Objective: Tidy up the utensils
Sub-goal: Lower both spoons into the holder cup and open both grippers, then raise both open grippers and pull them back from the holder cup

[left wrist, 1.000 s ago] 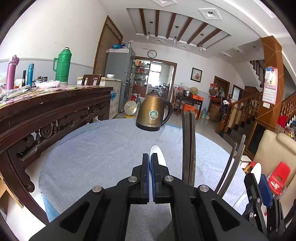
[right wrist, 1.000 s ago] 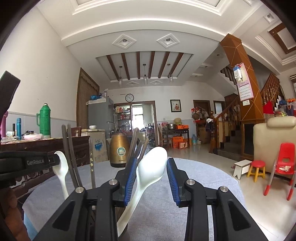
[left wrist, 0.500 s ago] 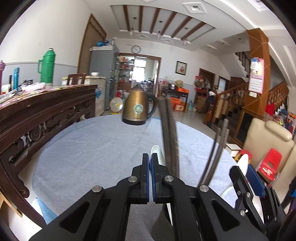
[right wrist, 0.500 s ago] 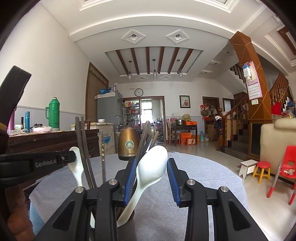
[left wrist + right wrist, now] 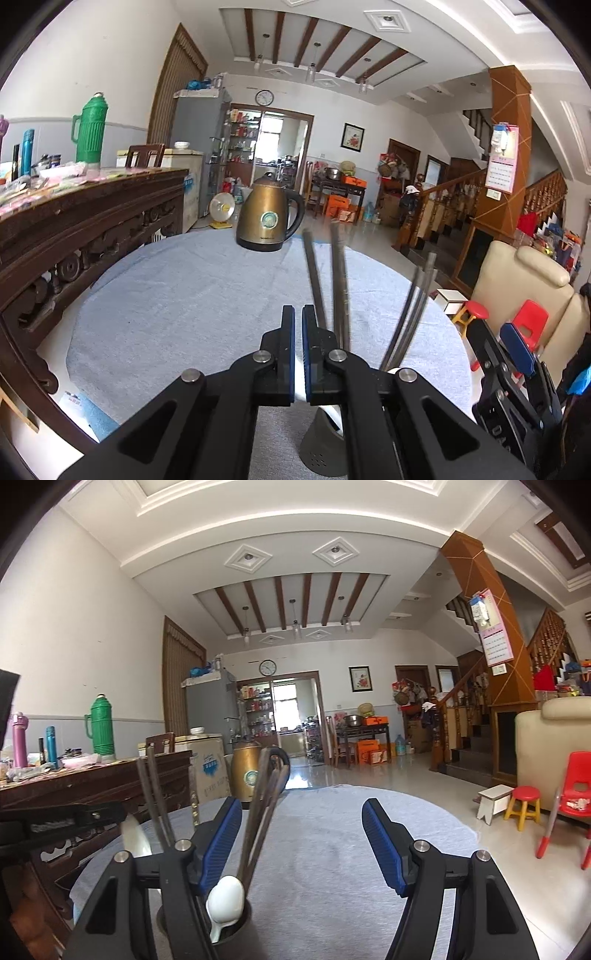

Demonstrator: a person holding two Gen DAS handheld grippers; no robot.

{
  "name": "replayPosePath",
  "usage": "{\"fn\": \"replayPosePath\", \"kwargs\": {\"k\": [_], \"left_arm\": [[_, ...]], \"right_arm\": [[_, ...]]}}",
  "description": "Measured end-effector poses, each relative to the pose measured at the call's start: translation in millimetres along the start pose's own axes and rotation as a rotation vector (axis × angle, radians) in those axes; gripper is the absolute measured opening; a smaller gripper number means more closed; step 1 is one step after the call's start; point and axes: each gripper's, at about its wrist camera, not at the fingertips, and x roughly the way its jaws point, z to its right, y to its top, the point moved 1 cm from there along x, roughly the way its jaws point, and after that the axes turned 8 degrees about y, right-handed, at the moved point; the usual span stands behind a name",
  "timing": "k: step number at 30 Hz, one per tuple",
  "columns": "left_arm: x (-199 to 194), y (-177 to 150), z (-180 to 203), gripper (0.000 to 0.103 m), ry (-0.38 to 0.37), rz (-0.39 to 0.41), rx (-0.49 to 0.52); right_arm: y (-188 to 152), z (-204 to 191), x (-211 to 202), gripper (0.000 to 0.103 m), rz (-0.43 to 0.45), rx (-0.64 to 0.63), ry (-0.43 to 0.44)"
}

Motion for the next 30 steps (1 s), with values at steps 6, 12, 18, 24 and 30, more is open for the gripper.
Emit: {"fn": "replayPosePath", "kwargs": {"k": [6, 12, 18, 24, 30], "left_arm": [[-10.7, 2.7, -3.4, 0.037, 0.009, -0.007, -0.007], [-25.7, 5.9, -2.9, 0.076, 0.069, -0.019, 0.032], [-33.9, 8.2, -2.5, 0.08, 0.137, -0.054, 0.068], [-38.1, 8.1, -3.8, 0.082, 0.206, -0.077, 0.109], [-36.8, 4.6, -4.8, 0.082, 0.226, -0.102, 0.137]], "right_arm": [[11.6, 3.7, -10.1, 0.071, 0.007, -0.012, -0.016], [23.0, -3.2, -18.9, 0.075, -0.028, -0.047, -0.02], [34.0, -4.9, -32.1, 0.081, -0.028, -0.059, -0.037], [43.2, -5.0, -39.8, 0.084, -0.05, -0.047, -0.042], [43.3, -11.8, -43.9, 0.085, -0.089, -0.075, -0.034]]}}
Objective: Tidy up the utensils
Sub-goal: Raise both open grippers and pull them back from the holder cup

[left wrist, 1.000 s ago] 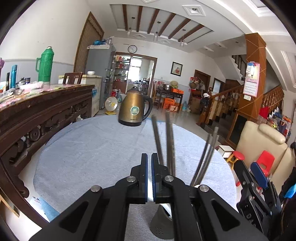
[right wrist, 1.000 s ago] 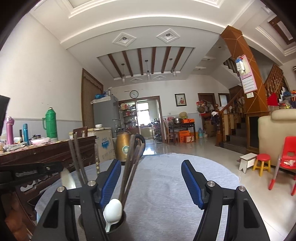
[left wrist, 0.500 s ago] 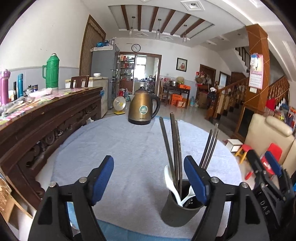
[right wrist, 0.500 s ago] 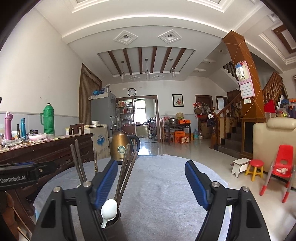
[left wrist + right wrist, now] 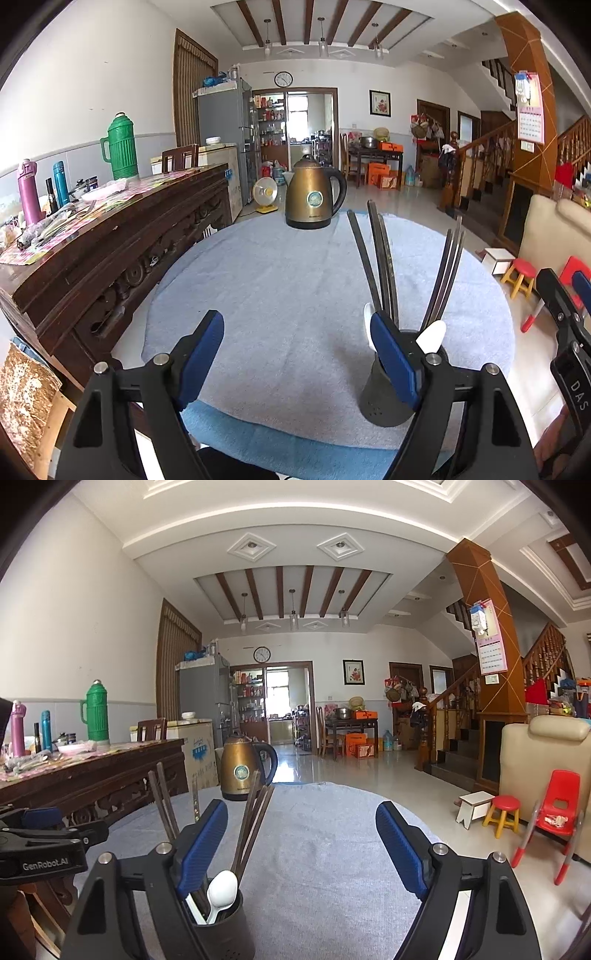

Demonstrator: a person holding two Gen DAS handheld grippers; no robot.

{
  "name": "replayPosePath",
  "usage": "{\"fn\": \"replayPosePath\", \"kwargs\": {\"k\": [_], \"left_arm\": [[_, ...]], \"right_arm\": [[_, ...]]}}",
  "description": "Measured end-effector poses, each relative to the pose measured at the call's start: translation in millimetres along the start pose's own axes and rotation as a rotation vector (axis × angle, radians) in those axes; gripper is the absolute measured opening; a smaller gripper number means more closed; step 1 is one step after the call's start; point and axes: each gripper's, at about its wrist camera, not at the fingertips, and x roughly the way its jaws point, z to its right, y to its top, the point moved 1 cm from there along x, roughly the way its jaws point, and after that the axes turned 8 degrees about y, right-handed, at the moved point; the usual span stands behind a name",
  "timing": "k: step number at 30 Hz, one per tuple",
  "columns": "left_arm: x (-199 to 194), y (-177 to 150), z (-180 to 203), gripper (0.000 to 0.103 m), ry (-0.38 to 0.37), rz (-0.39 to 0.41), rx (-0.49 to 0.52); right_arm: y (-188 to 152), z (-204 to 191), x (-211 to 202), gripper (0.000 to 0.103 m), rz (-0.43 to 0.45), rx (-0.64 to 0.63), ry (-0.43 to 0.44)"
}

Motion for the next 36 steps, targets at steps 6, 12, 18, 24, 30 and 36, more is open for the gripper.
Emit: {"fn": "replayPosePath", "kwargs": {"k": [6, 12, 18, 24, 30, 36], "left_arm": [[1.7, -1.5, -1.1, 0.082, 0.016, -0.018, 0.015], [7.3, -4.5, -0.7, 0.083, 0.031, -0.074, 0.03], [16.9, -9.1, -6.4, 0.083, 0.092, -0.188, 0.046], [9.7, -13.4, -17.3, 0.083, 0.109, -0.243, 0.049], [-12.7, -13.7, -21.5, 0.083, 0.101, -0.231, 0.072], [-35.9, -12.7, -22.7, 0.083, 0.078, -0.217, 0.085]], "right_arm": [[-0.4, -7.0, -2.5, 0.087, -0.035, -0.033, 0.011], [-1.3, -11.6, -2.8, 0.089, -0.102, -0.033, 0.025], [1.4, -18.0, -0.8, 0.089, -0.263, -0.013, 0.072], [10.2, -24.8, -13.1, 0.089, -0.412, 0.023, 0.111], [13.6, -16.5, -22.5, 0.089, -0.533, 0.101, 0.111], [10.9, -7.5, -24.0, 0.089, -0.58, 0.19, 0.1]]}}
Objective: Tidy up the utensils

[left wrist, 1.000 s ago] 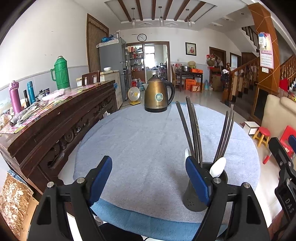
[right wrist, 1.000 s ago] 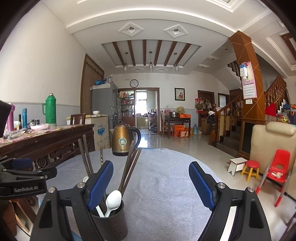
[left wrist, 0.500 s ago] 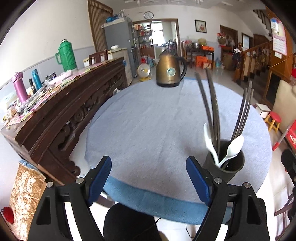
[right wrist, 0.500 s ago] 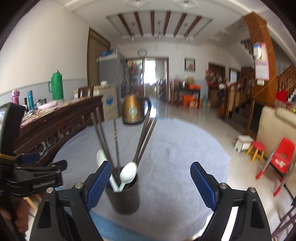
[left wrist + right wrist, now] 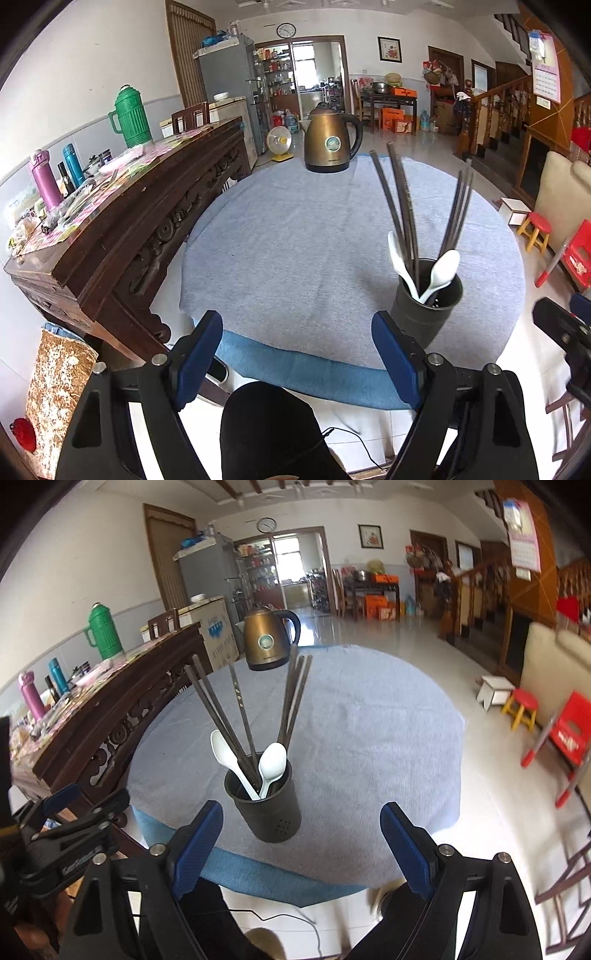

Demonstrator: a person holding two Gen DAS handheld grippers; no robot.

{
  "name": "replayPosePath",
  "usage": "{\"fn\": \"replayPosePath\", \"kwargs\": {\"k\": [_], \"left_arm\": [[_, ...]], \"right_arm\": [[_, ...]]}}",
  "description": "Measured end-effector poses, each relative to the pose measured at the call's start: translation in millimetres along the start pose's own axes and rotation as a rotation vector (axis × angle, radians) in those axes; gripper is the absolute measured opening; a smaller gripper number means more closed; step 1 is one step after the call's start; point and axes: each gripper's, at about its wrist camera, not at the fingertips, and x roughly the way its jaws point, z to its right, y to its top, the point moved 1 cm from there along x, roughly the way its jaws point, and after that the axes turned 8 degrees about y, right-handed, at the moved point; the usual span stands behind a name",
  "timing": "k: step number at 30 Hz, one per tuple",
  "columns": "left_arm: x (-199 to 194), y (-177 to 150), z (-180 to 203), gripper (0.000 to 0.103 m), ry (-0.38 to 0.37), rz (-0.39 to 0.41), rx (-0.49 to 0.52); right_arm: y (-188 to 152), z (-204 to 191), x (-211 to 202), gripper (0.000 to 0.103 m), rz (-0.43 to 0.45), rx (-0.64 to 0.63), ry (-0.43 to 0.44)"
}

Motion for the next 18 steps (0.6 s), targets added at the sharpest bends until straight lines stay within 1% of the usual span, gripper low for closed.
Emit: {"fn": "replayPosePath", "kwargs": {"k": [6, 12, 18], "left_arm": [[-17.0, 0.9, -4.1, 0.083, 0.003, 0.024, -0.005], [-33.3, 0.8, -4.8, 0.083, 0.014, 0.047, 0.008], [-42.9, 0.3, -9.5, 0.083, 0.023, 0.065, 0.008]], "right_arm": [[-3.5, -1.0, -7.4, 0.089, 0.005, 0.02, -0.012], [-1.7, -3.9, -8.0, 0.089, -0.003, 0.051, 0.0], [-1.7, -10.6, -15.3, 0.089, 0.018, 0.039, -0.001]]}}
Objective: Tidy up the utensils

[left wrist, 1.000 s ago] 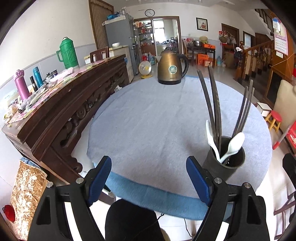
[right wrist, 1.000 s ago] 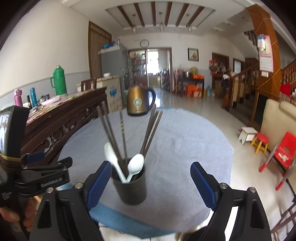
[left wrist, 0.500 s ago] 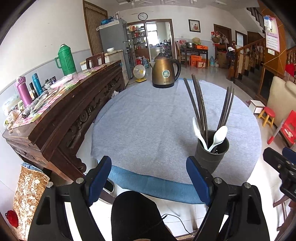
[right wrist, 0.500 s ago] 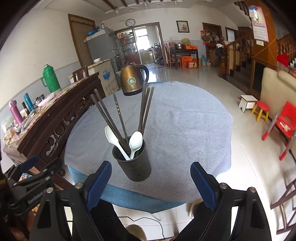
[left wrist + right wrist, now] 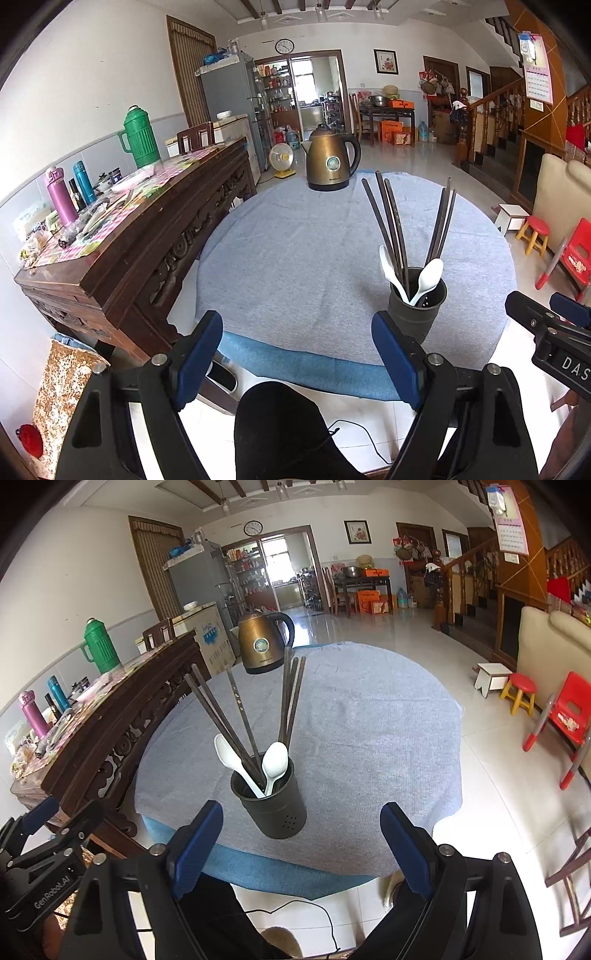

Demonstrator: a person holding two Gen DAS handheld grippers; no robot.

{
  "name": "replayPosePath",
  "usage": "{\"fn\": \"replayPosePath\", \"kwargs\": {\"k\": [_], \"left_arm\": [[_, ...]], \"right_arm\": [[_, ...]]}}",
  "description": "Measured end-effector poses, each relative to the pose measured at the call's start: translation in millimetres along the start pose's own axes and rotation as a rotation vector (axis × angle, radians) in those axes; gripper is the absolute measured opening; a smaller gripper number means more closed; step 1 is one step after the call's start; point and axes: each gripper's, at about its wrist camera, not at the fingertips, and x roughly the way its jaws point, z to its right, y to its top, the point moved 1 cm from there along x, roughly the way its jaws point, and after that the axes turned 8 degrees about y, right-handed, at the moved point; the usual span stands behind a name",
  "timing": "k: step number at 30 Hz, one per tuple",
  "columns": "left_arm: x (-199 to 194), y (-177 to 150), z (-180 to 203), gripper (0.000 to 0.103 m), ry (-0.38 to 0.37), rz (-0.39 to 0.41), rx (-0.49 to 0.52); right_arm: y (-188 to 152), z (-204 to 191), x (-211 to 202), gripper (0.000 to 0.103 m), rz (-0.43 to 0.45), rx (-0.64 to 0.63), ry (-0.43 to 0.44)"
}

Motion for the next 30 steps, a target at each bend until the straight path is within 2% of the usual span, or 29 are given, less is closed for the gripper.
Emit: {"fn": "replayPosePath", "kwargs": {"k": [30], "left_arm": [[-0.2, -2.2, -6.0, 0.083, 0.024, -0.006, -0.001]], "right_arm": [[-3.9, -5.0, -1.4, 0.09, 0.01, 0.009, 0.016]]}}
